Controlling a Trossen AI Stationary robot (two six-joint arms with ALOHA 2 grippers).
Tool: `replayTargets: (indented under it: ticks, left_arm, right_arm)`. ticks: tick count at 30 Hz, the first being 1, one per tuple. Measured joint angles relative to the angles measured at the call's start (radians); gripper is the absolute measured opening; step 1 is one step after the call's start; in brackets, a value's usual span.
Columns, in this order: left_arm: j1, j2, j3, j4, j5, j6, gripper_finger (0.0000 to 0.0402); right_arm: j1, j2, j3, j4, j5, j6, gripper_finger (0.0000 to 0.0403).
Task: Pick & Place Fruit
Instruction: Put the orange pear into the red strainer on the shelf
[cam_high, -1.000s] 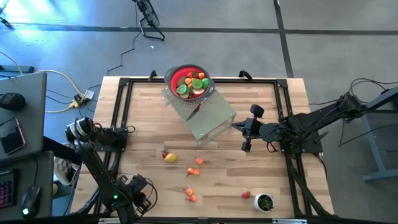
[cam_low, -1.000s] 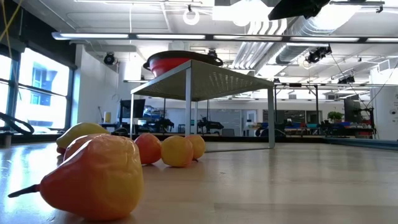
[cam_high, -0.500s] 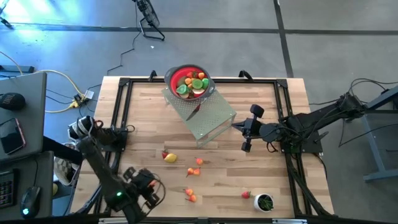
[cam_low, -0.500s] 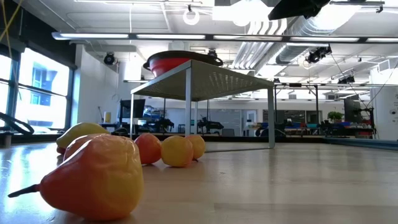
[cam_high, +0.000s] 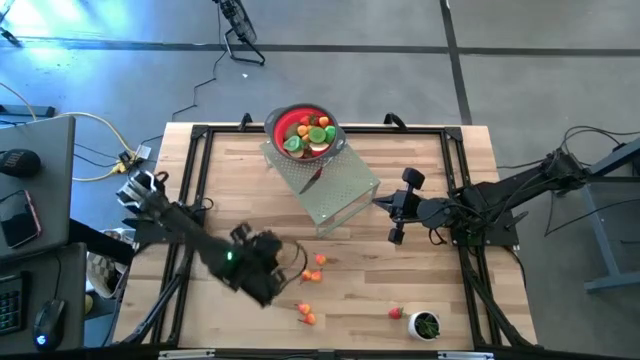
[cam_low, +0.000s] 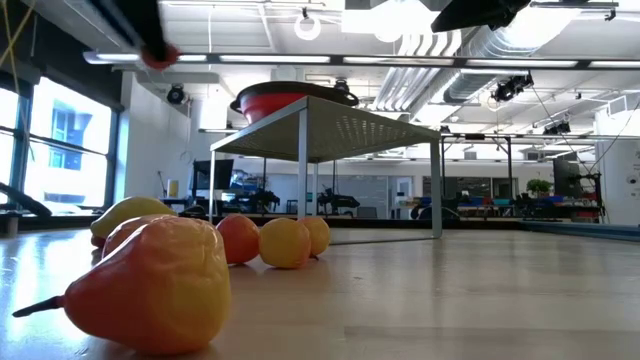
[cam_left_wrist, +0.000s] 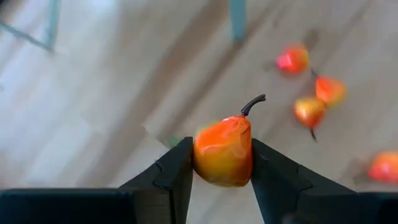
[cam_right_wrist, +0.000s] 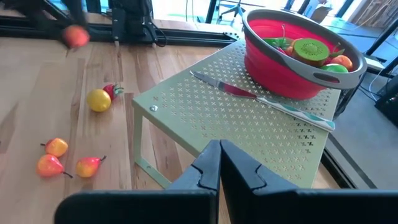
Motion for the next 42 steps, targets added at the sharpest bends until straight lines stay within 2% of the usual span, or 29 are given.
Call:
replayTargets:
  ticks: [9,15,18,30,33,42]
  left_arm:
    - [0.187,-0.179,0.002,-0.006,-0.072,0.212,0.0136]
    - [0.319,-0.260,0.002,-0.001,-0.196,0.308,0.0136]
    - [0.403,-0.283,0.002,0.032,-0.224,0.375,0.0136]
    - [0.671,-0.283,0.001,0.254,-0.195,0.670,0.0136]
    - [0.729,-0.283,0.001,0.299,-0.158,0.733,0.0136]
    - [0.899,-0.283,0.001,0.414,-0.055,0.815,0.0136]
  right_arm:
    - [0.000,0.000,0.000,0.000,0.000,-0.006,0.0002]
    - [-0.002,0.000,0.000,0.002,0.004,-0.069,0.0002]
    - [-0.018,0.000,0.000,0.018,0.004,-0.104,0.0002]
    - [-0.110,0.000,0.000,0.048,0.004,-0.097,0.0003]
    - [-0.127,0.000,0.000,0.048,0.003,-0.097,0.0003]
    - [-0.167,0.000,0.000,0.048,-0.002,-0.096,0.0003]
